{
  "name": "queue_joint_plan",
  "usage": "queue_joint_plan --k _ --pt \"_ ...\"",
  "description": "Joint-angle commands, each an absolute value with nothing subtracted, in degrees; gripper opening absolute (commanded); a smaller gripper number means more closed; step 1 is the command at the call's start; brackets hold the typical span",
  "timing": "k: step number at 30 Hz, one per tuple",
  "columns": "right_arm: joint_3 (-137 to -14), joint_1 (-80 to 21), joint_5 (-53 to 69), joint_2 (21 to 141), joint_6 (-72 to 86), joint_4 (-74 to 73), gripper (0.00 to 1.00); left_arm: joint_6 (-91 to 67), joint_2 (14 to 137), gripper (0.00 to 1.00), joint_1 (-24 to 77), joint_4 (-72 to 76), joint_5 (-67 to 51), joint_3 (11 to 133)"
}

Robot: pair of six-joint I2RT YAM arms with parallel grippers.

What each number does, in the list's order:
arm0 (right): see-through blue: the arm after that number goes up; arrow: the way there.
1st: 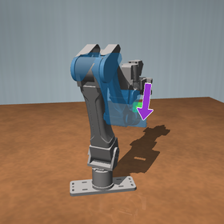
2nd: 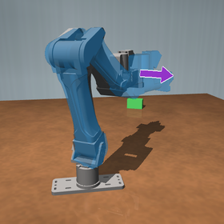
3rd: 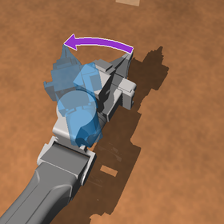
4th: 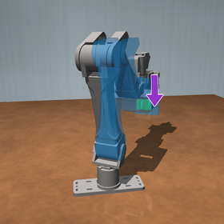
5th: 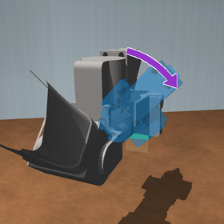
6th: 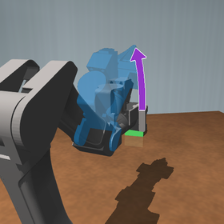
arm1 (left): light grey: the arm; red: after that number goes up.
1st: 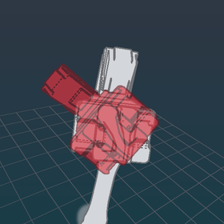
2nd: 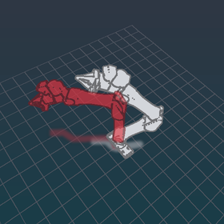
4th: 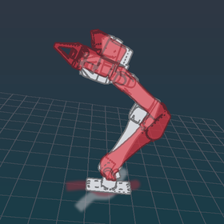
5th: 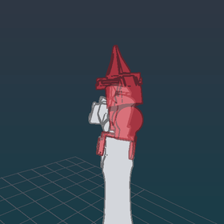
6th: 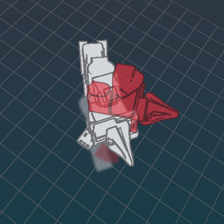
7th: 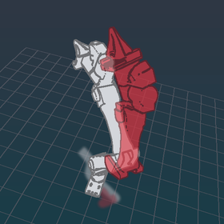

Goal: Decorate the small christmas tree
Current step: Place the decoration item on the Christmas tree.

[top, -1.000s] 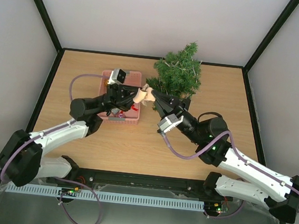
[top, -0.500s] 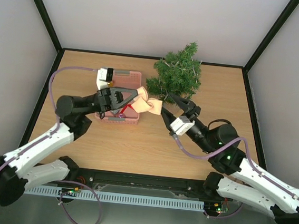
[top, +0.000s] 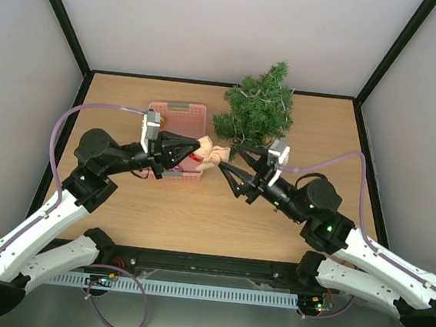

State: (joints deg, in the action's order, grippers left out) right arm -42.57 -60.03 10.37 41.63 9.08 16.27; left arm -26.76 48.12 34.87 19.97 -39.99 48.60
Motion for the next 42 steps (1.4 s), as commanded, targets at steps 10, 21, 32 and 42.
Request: queue_joint_plan --k 10,21,32,42 --pt "-53.89 -60.25 2.48 50.11 33.12 2.98 0.75 -20.38 46.94 0.03 35.33 23.45 -38.76 47.26" --pt "-47.94 -60.23 8.61 41.85 25.9 3.77 0.53 -29.01 45.4 0.03 35.33 30.82 -43.44 43.07" --pt "-49.78 -60.28 1.72 38.5 39.45 4.89 0.61 -37.8 46.08 0.03 35.35 38.13 -45.52 42.28" --pt "-52.53 -60.28 13.96 43.39 33.5 2.76 0.66 -41.75 46.61 0.03 36.42 41.64 -45.68 42.14"
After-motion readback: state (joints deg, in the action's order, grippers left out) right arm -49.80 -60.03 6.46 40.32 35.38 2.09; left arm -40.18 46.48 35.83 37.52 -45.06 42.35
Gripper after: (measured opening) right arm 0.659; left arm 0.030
